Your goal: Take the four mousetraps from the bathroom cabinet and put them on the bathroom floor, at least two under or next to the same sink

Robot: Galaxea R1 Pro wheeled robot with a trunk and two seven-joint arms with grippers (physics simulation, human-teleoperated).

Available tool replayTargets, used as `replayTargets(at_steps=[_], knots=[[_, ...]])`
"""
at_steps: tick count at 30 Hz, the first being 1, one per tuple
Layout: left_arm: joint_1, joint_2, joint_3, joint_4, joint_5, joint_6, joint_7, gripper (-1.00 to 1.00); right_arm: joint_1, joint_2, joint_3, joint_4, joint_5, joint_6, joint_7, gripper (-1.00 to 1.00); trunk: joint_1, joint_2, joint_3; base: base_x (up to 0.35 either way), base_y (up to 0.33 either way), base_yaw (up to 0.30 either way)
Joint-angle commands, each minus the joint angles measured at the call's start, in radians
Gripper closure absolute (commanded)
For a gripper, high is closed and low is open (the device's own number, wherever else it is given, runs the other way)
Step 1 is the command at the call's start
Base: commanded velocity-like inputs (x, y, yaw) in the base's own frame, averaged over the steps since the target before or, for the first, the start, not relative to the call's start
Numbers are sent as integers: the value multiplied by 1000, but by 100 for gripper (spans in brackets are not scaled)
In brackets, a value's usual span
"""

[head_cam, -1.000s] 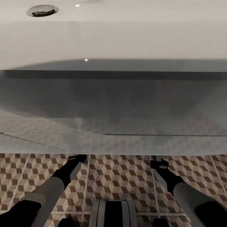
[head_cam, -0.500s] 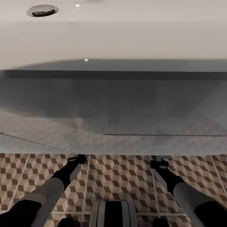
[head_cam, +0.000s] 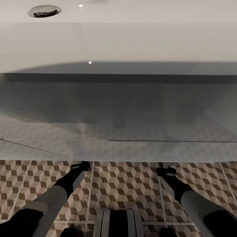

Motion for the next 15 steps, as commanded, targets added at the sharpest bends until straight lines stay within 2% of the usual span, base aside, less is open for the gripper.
replayTargets(at_steps=[1, 15], knots=[[0, 1, -9, -2, 9, 5, 9, 100, 0, -1, 8, -2, -7, 4, -6, -100, 0, 0, -1, 0, 0, 0], [0, 1, -9, -2, 9, 4, 9, 100, 0, -1, 8, -2, -7, 4, -6, -100, 0, 0, -1, 0, 0, 0]])
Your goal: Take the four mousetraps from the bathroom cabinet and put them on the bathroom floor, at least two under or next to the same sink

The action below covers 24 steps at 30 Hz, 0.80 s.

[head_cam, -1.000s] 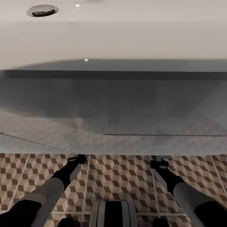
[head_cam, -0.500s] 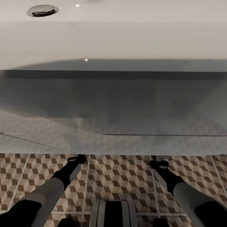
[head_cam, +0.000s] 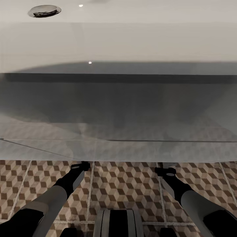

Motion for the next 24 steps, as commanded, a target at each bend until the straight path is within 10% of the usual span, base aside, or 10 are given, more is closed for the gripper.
replayTargets(at_steps=[1, 24], knots=[[0, 1, -9, -2, 9, 5, 9, 100, 0, -1, 8, -2, -7, 4, -6, -100, 0, 0, -1, 0, 0, 0], [0, 0, -9, 12, 5, 14, -92, 100, 0, -1, 9, -2, -6, 4, -6, -100, 0, 0, -1, 0, 0, 0]])
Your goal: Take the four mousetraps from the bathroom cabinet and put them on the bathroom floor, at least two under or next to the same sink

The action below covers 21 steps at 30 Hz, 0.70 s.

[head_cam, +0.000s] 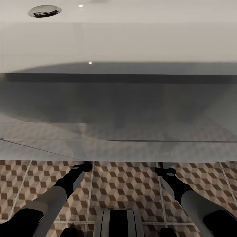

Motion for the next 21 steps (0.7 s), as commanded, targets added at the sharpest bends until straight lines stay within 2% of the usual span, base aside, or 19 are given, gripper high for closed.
replayTargets(at_steps=[1, 6, 21], knots=[[0, 1, -12, -1, 19, 4, -1, 100, 0, -1, 8, -2, -7, 4, -6, -100, 0, 0, -1, 0, 0, 0], [0, 0, -12, -2, 17, 5, -30, 100, 0, -1, 8, -2, -7, 4, -6, -100, 0, 0, -1, 0, 0, 0], [0, 2, -12, -2, 19, 5, -38, 100, 0, -1, 8, -2, -7, 4, -6, -100, 0, 0, -1, 0, 0, 0]])
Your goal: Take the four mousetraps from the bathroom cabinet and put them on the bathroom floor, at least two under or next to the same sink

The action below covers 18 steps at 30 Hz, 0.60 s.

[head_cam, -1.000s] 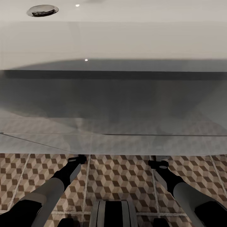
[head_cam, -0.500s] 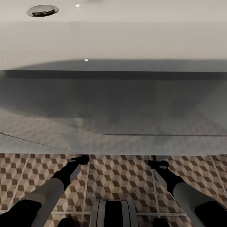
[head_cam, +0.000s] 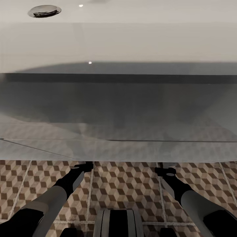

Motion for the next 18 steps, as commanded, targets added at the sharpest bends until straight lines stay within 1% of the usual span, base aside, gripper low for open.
replayTargets(at_steps=[1, 18], knots=[[0, 1, -11, -1, 18, 5, 8, 100, 0, -1, 8, -2, -7, 4, -6, -100, 0, 0, -1, 0, 0, 0], [0, 0, -10, -1, 19, -1, 5, 100, 0, -1, 8, -2, -7, 4, -6, -100, 0, 0, -1, 0, 0, 0]])
